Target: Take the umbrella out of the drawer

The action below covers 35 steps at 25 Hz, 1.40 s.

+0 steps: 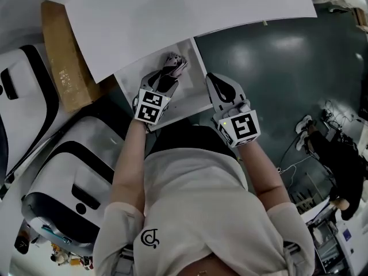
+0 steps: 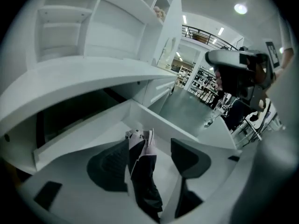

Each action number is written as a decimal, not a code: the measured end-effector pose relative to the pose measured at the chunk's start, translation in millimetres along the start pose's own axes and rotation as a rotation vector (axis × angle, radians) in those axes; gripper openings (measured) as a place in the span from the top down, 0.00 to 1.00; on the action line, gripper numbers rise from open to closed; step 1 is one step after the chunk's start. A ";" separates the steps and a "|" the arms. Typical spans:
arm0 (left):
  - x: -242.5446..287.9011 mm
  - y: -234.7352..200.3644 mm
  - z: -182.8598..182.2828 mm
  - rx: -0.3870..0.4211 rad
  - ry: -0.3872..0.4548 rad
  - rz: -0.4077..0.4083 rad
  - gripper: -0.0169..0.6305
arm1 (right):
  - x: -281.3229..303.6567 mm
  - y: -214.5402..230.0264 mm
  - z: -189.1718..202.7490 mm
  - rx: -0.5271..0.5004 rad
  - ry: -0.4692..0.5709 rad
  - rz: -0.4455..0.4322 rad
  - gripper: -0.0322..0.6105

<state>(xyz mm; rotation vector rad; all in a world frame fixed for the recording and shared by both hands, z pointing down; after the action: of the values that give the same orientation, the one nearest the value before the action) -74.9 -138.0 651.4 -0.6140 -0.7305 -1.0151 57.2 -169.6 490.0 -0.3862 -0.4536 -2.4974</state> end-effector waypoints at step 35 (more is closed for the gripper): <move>95.0 -12.9 47.3 0.030 -0.198 -0.216 0.60 | 15.1 41.4 40.9 0.128 -0.052 0.031 0.94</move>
<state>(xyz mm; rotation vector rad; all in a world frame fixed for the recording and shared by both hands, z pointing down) -66.6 -157.8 756.1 -0.6245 -1.0007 -1.1502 76.1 -193.0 542.0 -0.4048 -0.6201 -2.4179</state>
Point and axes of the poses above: the fingertips, and each gripper's own axes: x forward along the fingers, y to its right, z out of its underside, the point moved 3 cm from there along -x, backward along the fingers, and after that the axes turned 13 degrees about -z, right-handed, at the moved point
